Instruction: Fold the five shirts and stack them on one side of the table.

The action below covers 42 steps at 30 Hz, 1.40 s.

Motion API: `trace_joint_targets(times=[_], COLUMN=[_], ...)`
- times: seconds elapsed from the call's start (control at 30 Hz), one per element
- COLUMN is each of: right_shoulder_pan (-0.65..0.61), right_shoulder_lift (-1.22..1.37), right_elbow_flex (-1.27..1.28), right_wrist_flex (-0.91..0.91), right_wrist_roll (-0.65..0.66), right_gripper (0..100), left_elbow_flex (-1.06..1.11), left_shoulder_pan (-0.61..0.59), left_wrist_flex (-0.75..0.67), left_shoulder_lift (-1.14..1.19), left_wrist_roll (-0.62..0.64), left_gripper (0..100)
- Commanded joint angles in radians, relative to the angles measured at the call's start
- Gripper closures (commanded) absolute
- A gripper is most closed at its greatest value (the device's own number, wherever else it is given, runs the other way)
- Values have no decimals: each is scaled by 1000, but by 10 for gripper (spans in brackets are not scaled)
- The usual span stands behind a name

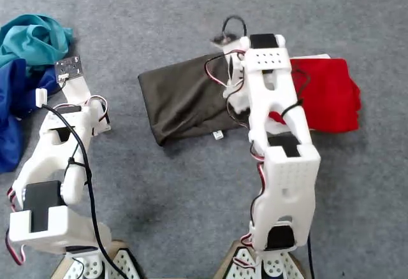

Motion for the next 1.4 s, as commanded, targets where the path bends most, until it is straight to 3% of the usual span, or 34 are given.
trace_joint_targets(times=[0.0,0.2,0.37,0.77,0.93,1.2,1.37], right_shoulder_pan=[-15,-64,-54,-35,-25,186,180], right_shoulder_lift=[-77,-4,111,56,13,-108,-168], right_elbow_flex=[-45,-64,-62,-67,-51,79,35], right_wrist_flex=[-178,-500,-551,-133,130,117,117], right_wrist_roll=[9,9,9,11,11,-3,-5], right_gripper=[984,984,984,984,984,984,984], left_elbow_flex=[-13,-12,-12,-12,-12,-13,-35], left_shoulder_pan=[-2,-2,-2,-2,-2,-2,18], left_wrist_flex=[3,3,3,3,3,3,3], left_shoulder_lift=[-8,-8,-8,-8,-8,-8,-15], left_wrist_roll=[-3,-3,-3,-5,-6,-6,-8], left_gripper=[971,971,971,971,971,971,971])
